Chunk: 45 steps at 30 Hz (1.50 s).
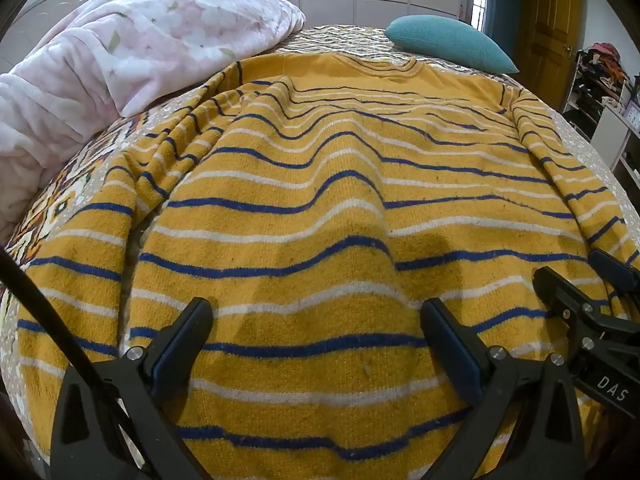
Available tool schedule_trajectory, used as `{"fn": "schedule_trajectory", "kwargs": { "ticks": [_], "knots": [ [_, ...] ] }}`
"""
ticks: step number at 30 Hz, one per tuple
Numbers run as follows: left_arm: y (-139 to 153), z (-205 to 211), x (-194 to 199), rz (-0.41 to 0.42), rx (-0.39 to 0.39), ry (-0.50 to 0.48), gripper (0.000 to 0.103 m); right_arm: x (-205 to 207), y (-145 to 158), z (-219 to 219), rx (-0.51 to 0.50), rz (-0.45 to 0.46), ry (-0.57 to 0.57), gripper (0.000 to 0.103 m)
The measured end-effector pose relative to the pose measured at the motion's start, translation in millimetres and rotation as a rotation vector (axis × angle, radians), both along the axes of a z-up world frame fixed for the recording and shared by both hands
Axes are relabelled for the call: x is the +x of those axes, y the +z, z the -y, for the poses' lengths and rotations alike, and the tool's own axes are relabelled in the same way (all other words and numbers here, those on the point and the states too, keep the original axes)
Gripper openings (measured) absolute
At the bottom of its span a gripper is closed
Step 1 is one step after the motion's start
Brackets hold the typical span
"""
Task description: Fold small clothes
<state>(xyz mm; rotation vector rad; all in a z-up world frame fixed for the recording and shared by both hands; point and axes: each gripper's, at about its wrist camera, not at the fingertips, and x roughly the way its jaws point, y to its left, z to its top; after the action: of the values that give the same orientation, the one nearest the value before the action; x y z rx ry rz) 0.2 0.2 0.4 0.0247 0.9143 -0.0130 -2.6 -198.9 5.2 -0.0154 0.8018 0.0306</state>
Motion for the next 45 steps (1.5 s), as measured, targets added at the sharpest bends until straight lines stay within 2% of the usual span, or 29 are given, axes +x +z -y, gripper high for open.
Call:
{"fn": "schedule_trajectory", "kwargs": {
  "ticks": [25,34,40,45],
  "knots": [
    [-0.2,0.5,0.0,0.001,0.000,0.000,0.103,2.6,-0.7,-1.7,-0.006,0.001,0.000,0.093],
    [1.8,-0.1,-4.9,0.023,-0.003,-0.001,0.103,-0.7,-0.1,-3.5,-0.041,0.000,-0.006,0.094],
    [5.0,-0.4,-4.6,-0.002,-0.007,-0.004,0.103,-1.1,0.5,-6.6,-0.064,-0.011,-0.016,0.095],
    [13.1,-9.2,-10.2,-0.066,-0.028,-0.031,0.103,-0.9,0.2,-7.1,-0.086,-0.014,-0.019,0.096]
  ]
}}
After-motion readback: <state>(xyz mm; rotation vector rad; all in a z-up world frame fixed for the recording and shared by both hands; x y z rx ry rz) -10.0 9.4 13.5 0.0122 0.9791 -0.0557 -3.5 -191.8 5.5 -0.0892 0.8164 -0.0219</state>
